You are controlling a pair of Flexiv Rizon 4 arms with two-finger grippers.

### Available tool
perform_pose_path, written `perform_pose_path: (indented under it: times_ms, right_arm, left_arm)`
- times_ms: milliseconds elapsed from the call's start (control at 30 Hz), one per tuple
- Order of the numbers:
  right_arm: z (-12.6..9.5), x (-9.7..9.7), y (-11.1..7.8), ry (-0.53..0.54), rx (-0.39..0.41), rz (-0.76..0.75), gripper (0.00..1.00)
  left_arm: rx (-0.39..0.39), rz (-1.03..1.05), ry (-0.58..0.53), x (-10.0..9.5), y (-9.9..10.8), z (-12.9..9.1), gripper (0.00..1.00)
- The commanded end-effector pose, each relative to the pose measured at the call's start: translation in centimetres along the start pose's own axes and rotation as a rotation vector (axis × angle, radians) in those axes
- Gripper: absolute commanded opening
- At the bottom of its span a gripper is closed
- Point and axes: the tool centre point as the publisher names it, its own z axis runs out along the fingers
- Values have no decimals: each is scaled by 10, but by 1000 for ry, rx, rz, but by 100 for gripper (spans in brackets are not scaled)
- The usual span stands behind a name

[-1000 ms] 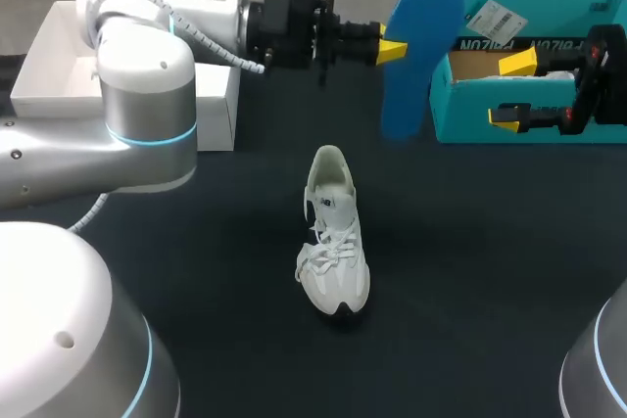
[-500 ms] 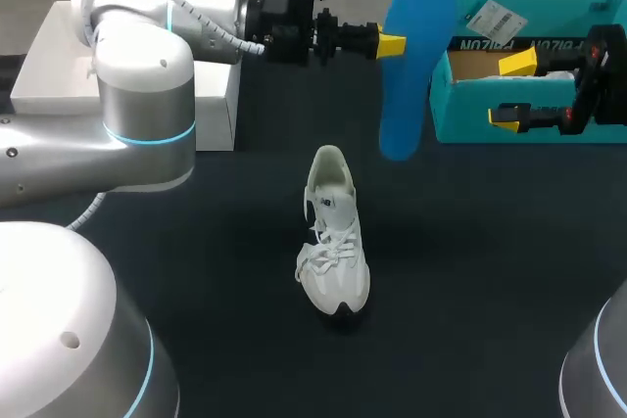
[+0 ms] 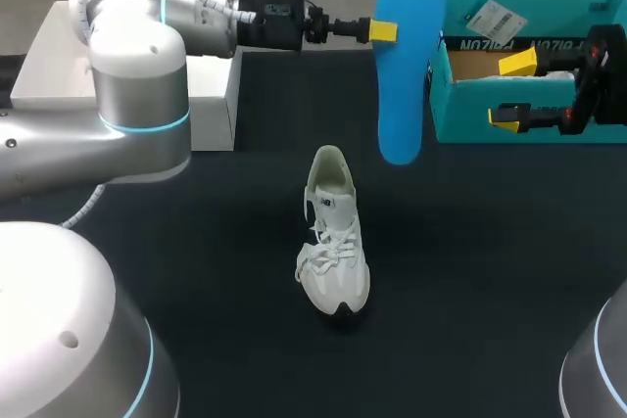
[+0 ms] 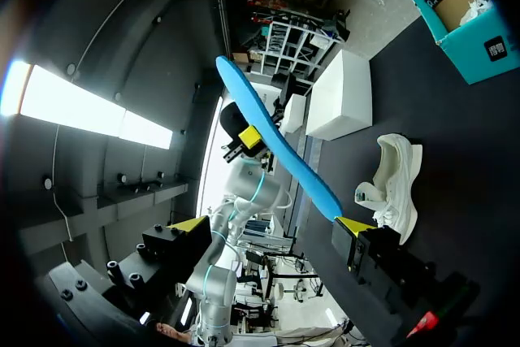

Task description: Take the shoe out of the shoebox, open the shoe tongue, remove and reinsert the insole, then place the shoe into the shoebox

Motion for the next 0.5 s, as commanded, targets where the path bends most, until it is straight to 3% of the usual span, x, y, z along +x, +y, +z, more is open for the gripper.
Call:
perform_pose_path:
  times_ms: [33,500]
  right_arm:
    - [1,0,-1,-3,-3,1,100]
    - [1,0,-1,-3,-3,1,100]
  left_arm:
    - [-9,-586,141,-5,-3,-2,0]
    - [-4,-599,144,-6,-2,-3,0]
